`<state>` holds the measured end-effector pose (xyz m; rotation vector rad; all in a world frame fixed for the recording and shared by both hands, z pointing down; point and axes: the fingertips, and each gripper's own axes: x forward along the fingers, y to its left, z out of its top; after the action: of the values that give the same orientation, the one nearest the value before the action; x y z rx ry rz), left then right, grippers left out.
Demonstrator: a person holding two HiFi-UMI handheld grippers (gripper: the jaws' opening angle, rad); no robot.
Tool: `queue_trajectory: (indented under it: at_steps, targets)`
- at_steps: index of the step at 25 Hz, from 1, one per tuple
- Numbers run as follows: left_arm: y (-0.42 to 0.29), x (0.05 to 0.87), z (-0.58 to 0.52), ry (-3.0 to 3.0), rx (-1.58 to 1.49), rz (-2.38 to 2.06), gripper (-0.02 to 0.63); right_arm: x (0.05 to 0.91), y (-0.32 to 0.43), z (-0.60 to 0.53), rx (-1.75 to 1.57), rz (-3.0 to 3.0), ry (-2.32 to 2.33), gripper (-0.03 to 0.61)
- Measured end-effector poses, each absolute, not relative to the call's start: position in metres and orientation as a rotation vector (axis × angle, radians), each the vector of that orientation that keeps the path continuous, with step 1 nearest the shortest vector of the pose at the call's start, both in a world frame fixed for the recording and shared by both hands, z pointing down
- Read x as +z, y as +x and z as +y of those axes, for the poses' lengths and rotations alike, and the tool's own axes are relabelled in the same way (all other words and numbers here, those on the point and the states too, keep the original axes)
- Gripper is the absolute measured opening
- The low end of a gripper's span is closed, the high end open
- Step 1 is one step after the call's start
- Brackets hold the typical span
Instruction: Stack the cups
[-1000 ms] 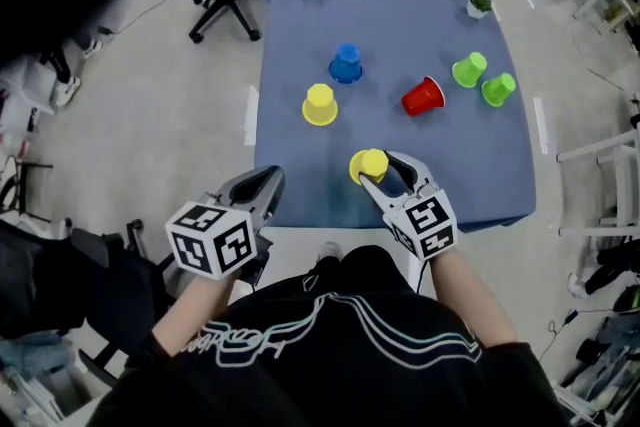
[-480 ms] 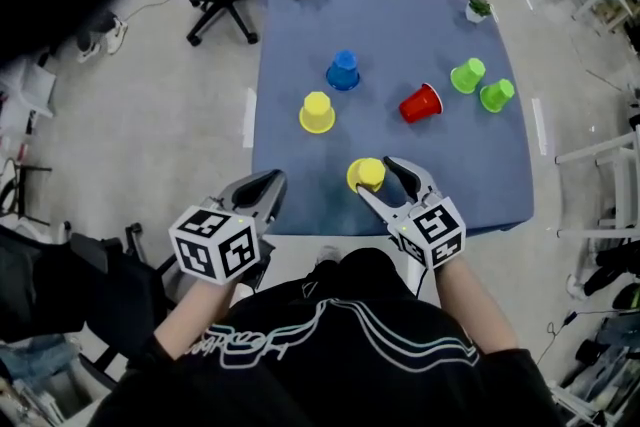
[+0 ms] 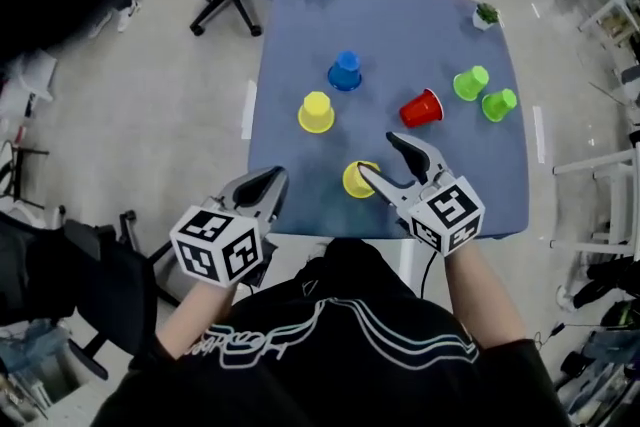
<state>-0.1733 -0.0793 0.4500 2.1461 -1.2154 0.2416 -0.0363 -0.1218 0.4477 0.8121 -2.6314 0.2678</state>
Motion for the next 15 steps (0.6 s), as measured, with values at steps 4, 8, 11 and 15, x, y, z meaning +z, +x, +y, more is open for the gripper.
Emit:
queue_trajectory:
  at_steps: [4, 8, 11, 15]
  targets:
    - [-0.171, 0.447, -0.085, 2.113, 0.227, -1.254, 0.031, 0.446, -0.043, -0.144, 0.235, -2.632, 0.719, 0.285]
    - [-0.174, 0.442, -0.091, 2.070, 0.205, -1.312, 0.031, 0.447, -0.057, -0.160, 0.213, -2.632, 0.609, 0.285]
    - [-0.178, 0.436, -0.094, 2.033, 0.182, -1.362, 0.031, 0.448, -0.069, -0.169, 0.197, -2.633, 0.525, 0.285]
    - [-0.185, 0.432, -0.096, 1.983, 0.164, -1.422, 0.031, 0.455, -0.083, -0.181, 0.191, -2.626, 0.434, 0.285]
